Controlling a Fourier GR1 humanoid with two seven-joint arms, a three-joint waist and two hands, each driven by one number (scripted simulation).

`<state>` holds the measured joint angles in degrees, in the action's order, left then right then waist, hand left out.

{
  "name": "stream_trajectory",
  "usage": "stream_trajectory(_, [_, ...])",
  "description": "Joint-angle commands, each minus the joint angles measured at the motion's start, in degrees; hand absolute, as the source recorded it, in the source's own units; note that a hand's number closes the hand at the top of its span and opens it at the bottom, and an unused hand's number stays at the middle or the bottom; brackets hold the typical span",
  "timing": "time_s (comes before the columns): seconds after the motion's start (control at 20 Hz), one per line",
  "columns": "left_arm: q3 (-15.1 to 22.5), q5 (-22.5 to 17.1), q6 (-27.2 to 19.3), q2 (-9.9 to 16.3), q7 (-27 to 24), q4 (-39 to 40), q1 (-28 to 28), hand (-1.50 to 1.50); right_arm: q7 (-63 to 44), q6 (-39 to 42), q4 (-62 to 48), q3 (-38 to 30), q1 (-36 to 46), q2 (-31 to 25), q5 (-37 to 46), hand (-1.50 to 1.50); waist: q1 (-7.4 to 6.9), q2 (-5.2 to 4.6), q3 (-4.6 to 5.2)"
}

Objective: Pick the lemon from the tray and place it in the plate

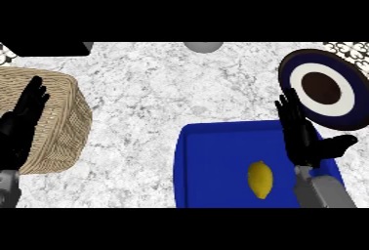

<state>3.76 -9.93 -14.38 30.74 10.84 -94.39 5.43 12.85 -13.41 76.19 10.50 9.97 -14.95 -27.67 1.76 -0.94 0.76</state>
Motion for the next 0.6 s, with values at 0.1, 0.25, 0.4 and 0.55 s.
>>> stream_trajectory(0.1, [3.6,-1.9,0.3,-6.2,2.8,3.9,-4.3,0.00,-2.0,-1.3,7.6,-6.7,-0.7,-10.9,1.8,1.50,0.12,1.20,-0.62])
stream_trajectory(0.25, [3.8,-5.3,0.2,-9.1,5.5,6.7,-8.5,0.00,0.6,-3.1,10.6,-11.1,-1.3,-18.3,5.4,1.50,2.68,1.42,-0.28])
stream_trajectory(0.4, [4.8,-7.6,0.4,-11.0,6.7,1.8,-9.1,0.00,-0.7,-15.7,3.1,-14.0,-8.2,-23.1,14.9,1.50,4.15,1.25,-0.23])
stream_trajectory(0.55, [7.6,-6.7,0.5,-14.0,4.8,3.3,-11.1,0.00,6.6,-20.4,7.5,-15.4,-13.2,-14.9,13.3,-1.50,3.40,1.10,-0.59])
